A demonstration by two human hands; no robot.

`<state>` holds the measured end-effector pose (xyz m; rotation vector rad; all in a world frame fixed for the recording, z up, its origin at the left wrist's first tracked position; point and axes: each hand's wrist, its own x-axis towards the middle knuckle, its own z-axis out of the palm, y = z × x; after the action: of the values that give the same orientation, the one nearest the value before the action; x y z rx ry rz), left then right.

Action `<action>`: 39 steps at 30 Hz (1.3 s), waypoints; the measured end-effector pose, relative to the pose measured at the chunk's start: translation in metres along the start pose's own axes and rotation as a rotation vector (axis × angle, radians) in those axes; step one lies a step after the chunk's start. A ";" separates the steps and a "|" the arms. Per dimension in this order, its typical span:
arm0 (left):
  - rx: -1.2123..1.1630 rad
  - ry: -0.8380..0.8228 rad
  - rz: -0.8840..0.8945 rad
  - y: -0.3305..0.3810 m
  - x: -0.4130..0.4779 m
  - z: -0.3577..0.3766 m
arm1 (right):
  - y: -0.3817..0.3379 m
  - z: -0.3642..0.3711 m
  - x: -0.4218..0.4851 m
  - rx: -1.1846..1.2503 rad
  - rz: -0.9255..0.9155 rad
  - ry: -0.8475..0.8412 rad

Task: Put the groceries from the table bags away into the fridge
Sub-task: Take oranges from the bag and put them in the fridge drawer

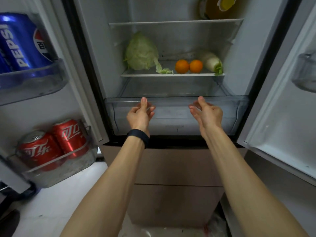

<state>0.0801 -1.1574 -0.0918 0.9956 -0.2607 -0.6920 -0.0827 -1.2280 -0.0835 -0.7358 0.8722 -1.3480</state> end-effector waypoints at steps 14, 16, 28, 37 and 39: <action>1.189 -0.286 0.326 0.067 -0.025 0.005 | -0.026 -0.026 -0.021 -0.896 -0.194 -0.182; 1.263 -0.241 0.500 0.081 -0.013 0.029 | -0.044 -0.017 -0.023 -0.938 -0.400 -0.226; 1.517 -0.588 0.712 0.072 0.149 0.167 | -0.094 0.071 0.143 -1.286 -0.677 -0.088; 1.670 -0.721 0.601 0.023 0.206 0.208 | -0.076 0.087 0.226 -1.585 -0.369 -0.189; 1.746 -0.713 0.635 0.013 0.211 0.208 | -0.063 0.085 0.233 -1.586 -0.370 -0.187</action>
<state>0.1418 -1.4297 0.0081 2.0768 -1.9376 -0.0263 -0.0380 -1.4695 -0.0108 -2.2552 1.6507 -0.6082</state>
